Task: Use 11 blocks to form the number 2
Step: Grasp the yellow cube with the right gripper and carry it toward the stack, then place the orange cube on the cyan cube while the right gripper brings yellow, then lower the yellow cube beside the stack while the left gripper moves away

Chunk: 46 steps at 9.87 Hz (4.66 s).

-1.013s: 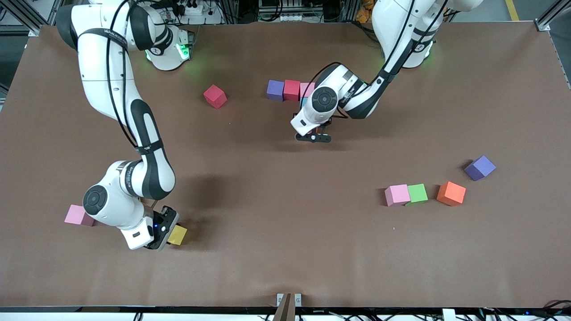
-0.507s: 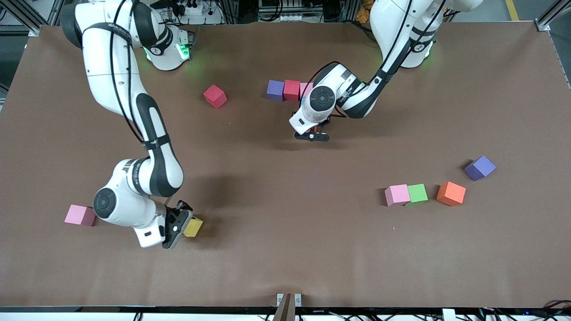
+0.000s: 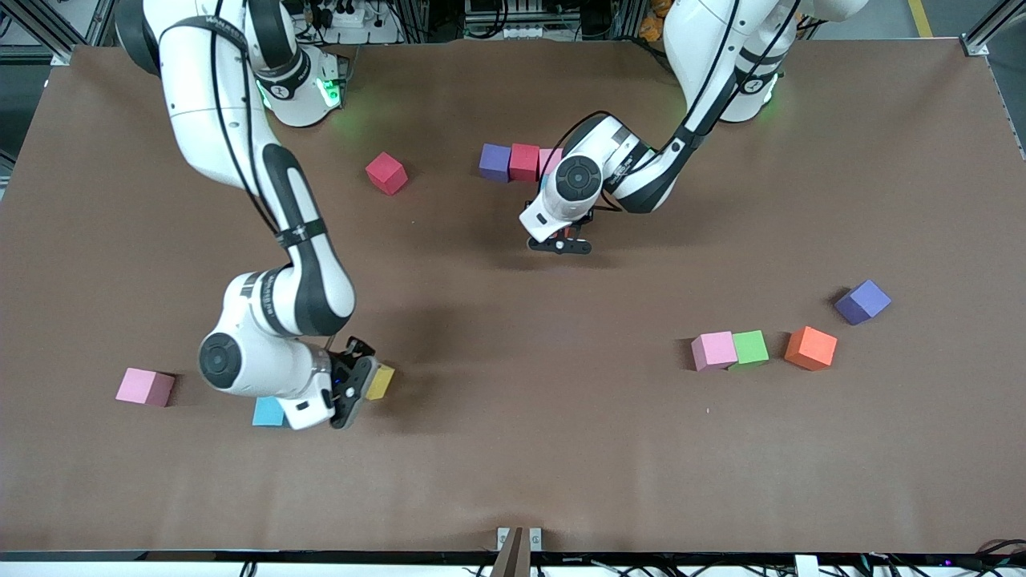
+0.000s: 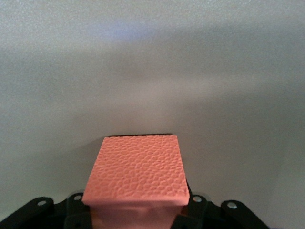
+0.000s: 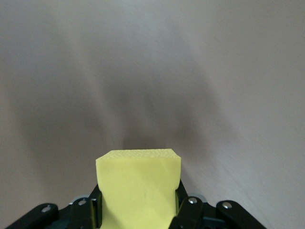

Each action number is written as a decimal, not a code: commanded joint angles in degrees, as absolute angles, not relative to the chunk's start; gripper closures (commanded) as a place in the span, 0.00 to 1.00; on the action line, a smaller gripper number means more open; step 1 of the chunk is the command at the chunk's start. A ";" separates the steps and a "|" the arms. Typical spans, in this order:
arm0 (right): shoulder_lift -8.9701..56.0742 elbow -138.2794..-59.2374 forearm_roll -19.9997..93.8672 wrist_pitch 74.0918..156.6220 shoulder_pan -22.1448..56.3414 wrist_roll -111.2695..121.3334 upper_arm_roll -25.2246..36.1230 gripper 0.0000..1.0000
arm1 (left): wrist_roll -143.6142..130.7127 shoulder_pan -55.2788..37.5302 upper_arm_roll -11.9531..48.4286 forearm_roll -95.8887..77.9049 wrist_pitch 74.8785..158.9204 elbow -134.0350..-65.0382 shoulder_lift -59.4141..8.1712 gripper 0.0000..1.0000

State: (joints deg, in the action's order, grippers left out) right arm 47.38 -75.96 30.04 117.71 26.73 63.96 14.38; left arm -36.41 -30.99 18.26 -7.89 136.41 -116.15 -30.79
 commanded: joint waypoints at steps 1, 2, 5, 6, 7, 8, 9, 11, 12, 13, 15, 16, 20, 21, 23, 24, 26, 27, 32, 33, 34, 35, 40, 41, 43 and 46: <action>39.67 -86.97 30.85 122.14 31.18 63.72 14.41 0.85 | -37.35 -31.64 18.02 -9.23 137.02 -115.58 -31.29 1.00; 36.85 -91.97 30.85 126.26 33.55 63.63 14.41 0.85 | -37.35 -31.64 18.02 -9.23 137.02 -115.58 -31.29 1.00; 31.22 -101.58 30.85 132.96 38.92 63.63 14.50 0.85 | -37.27 -31.73 18.02 -10.36 137.02 -115.23 -31.29 1.00; 30.24 -103.17 30.85 133.85 40.59 63.81 14.59 0.85 | -37.27 -31.73 18.02 -10.55 137.02 -115.05 -31.64 1.00; 29.71 -104.14 30.85 134.03 41.74 63.63 14.59 0.85 | -37.27 -31.82 18.02 -10.55 137.02 -115.05 -31.73 1.00; 29.27 -104.76 30.85 134.12 42.71 63.63 14.76 0.85 | -36.74 -31.82 18.02 -10.46 137.02 -115.05 -31.82 0.58; 28.66 -105.81 30.85 134.73 43.58 63.63 14.85 0.85 | -36.56 -32.16 18.02 -10.11 137.02 -115.14 -31.99 0.23; 26.64 -111.07 30.85 141.82 46.83 63.63 14.85 0.85 | -36.30 -32.52 17.93 -9.67 137.02 -115.14 -31.99 0.00; 25.85 -113.09 30.85 143.77 48.06 63.46 14.94 0.85 | -36.12 -32.52 17.93 -9.41 137.02 -115.14 -31.91 0.00; 25.06 -114.77 31.02 144.83 49.12 63.11 14.94 0.85 | -35.78 -32.52 17.93 -9.23 136.76 -115.22 -31.56 0.00; 23.74 -117.15 31.38 145.98 51.31 61.80 15.99 0.85 | -33.42 -32.43 17.84 -8.44 136.23 -116.18 -30.07 0.00; 22.95 -118.03 31.46 146.33 52.55 60.74 16.52 0.85 | -32.09 -32.26 17.84 -8.26 134.84 -116.45 -28.84 0.00; 21.53 -121.37 31.64 149.41 56.58 58.12 16.43 0.86 | -29.72 -31.12 17.32 -8.26 128.34 -116.46 -22.87 0.00; 21.88 -121.46 31.64 150.89 58.69 55.31 16.44 0.86 | -29.53 -30.07 17.31 -8.26 126.58 -116.46 -21.20 0.00; 22.93 -121.46 31.64 153.71 62.30 50.99 16.44 0.86 | -29.01 -27.35 17.31 -8.26 122.89 -116.37 -16.20 0.00; 23.37 -121.55 31.73 154.76 63.88 49.58 16.44 0.87 | -27.70 -25.33 17.40 -8.26 120.78 -116.28 -13.65 0.00; 24.69 -121.46 31.64 156.78 66.52 47.73 16.44 0.87 | -28.56 -20.93 17.40 -8.96 117.17 -116.02 -9.42 0.00; 25.22 -121.46 31.64 157.32 67.93 47.72 16.44 0.87 | -28.30 -18.31 17.40 -8.96 116.64 -116.10 -8.36 0.00; 28.56 -121.03 31.73 160.31 71.89 45.72 16.44 0.87 | -25.68 -7.14 17.32 -10.80 115.23 -115.66 -5.80 0.00; 28.83 -120.94 31.73 160.40 72.50 45.27 16.44 0.87 | -22.88 -4.77 17.23 -10.81 115.22 -115.58 -6.24 0.00; 28.92 -120.94 31.73 160.49 73.03 44.57 16.44 0.88 | -22.24 -3.70 16.97 -10.72 115.22 -114.97 -6.94 0.00; 28.92 -120.94 31.73 160.49 73.65 43.95 16.44 0.88 | -22.93 -3.69 15.48 -10.72 115.22 -114.44 -7.29 0.00; 30.49 -119.10 31.82 160.58 75.50 42.01 16.44 0.89 | -23.91 -3.96 8.53 -14.33 115.22 -114.35 -7.21 0.00; 30.59 -118.74 31.82 160.58 75.50 42.01 16.44 0.89 | -23.56 -4.04 7.66 -14.24 115.22 -114.35 -7.38 0.00; 31.11 -117.95 31.64 160.66 75.59 42.10 16.44 0.89 | -23.73 -4.48 6.07 -14.15 115.31 -113.21 -8.52 0.00; 32.17 -117.42 31.29 161.54 75.59 42.19 16.44 0.89 | -23.91 -4.92 3.87 -13.89 115.40 -111.80 -10.10 0.00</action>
